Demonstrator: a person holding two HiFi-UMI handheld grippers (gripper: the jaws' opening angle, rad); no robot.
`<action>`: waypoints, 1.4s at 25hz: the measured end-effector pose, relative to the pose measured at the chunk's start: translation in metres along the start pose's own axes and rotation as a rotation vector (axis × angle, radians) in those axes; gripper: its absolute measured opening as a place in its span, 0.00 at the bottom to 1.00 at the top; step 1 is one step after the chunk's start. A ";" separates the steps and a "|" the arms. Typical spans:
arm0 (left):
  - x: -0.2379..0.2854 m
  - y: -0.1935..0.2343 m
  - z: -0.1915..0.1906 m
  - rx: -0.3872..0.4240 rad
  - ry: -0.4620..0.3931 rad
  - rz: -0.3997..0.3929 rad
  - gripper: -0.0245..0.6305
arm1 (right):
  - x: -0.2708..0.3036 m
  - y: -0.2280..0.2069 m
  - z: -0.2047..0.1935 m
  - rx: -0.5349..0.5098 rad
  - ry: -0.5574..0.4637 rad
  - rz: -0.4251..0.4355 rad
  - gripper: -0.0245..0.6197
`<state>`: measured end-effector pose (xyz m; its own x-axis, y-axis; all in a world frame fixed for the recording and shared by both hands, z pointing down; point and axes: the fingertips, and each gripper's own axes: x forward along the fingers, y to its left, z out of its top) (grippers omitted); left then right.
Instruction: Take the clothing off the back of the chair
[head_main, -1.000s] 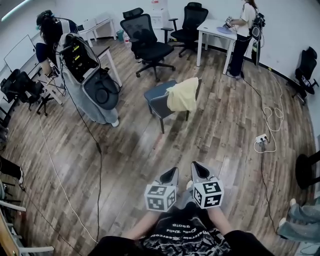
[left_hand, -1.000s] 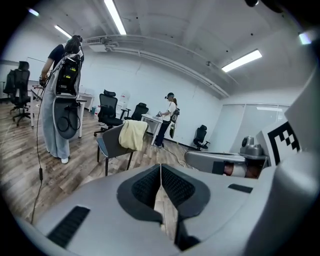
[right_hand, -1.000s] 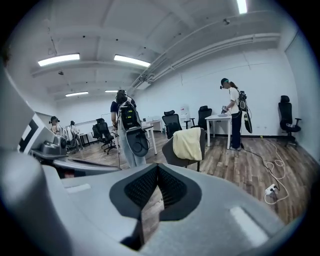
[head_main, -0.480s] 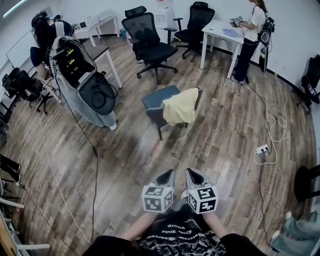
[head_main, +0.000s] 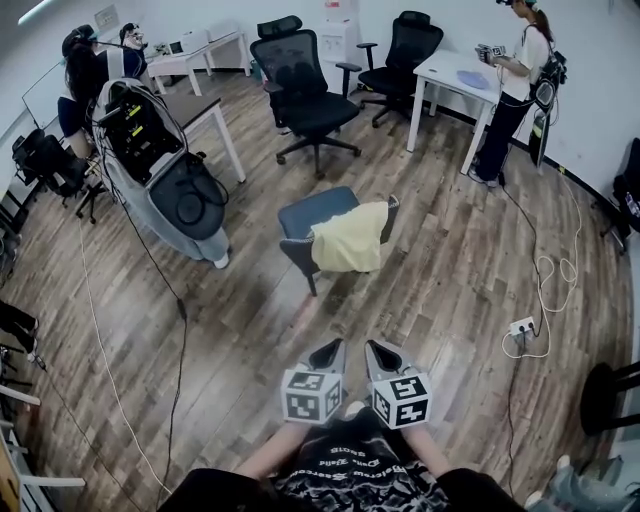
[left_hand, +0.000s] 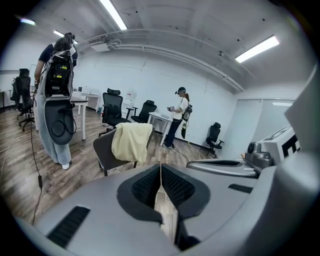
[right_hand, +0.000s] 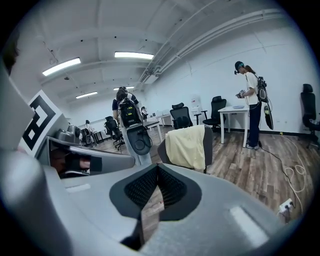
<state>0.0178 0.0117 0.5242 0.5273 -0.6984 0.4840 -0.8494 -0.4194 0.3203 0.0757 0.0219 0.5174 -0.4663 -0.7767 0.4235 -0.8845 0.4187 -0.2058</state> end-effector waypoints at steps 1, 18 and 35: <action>0.006 -0.002 0.002 -0.007 0.000 0.005 0.06 | 0.002 -0.007 0.001 -0.004 0.004 0.008 0.04; 0.048 0.004 0.009 -0.076 0.003 0.102 0.06 | 0.030 -0.040 -0.003 -0.014 0.074 0.133 0.04; 0.079 0.032 0.016 -0.104 0.028 0.093 0.06 | 0.055 -0.064 0.002 0.025 0.084 0.074 0.04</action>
<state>0.0322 -0.0664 0.5599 0.4477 -0.7147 0.5374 -0.8889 -0.2903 0.3545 0.1066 -0.0485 0.5520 -0.5282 -0.7011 0.4789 -0.8482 0.4609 -0.2608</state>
